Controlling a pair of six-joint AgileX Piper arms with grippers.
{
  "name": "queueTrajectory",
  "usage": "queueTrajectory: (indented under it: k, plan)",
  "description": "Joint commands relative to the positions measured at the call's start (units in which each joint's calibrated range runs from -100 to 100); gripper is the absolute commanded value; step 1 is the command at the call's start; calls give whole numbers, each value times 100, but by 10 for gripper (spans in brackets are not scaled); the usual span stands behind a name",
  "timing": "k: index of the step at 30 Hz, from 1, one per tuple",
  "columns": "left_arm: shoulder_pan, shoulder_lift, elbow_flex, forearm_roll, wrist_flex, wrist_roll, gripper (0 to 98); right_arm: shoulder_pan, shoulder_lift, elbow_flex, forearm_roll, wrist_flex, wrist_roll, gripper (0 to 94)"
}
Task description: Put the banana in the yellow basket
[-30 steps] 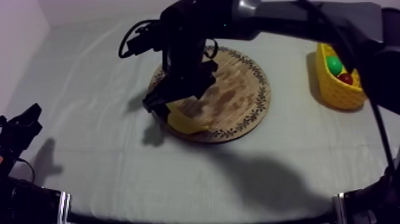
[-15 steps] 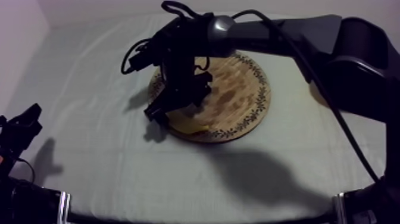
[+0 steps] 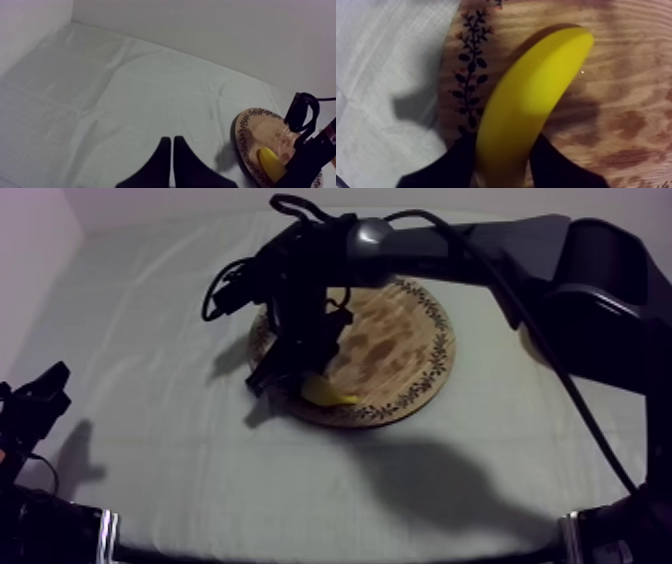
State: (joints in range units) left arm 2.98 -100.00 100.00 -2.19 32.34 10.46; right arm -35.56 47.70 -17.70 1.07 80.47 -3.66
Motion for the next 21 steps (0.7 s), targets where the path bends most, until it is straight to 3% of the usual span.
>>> queueTrajectory:
  k: [1,13,21]
  plan:
    - [2,0,0,2,0,2,1,4,-11,8,-25,29,21,297]
    - [2,0,0,2,0,2,1,300,-1227,-101,-232,506,258,274]
    - [2,0,0,2,0,2,1,1042,-2583,-164,-335,903,390,285]
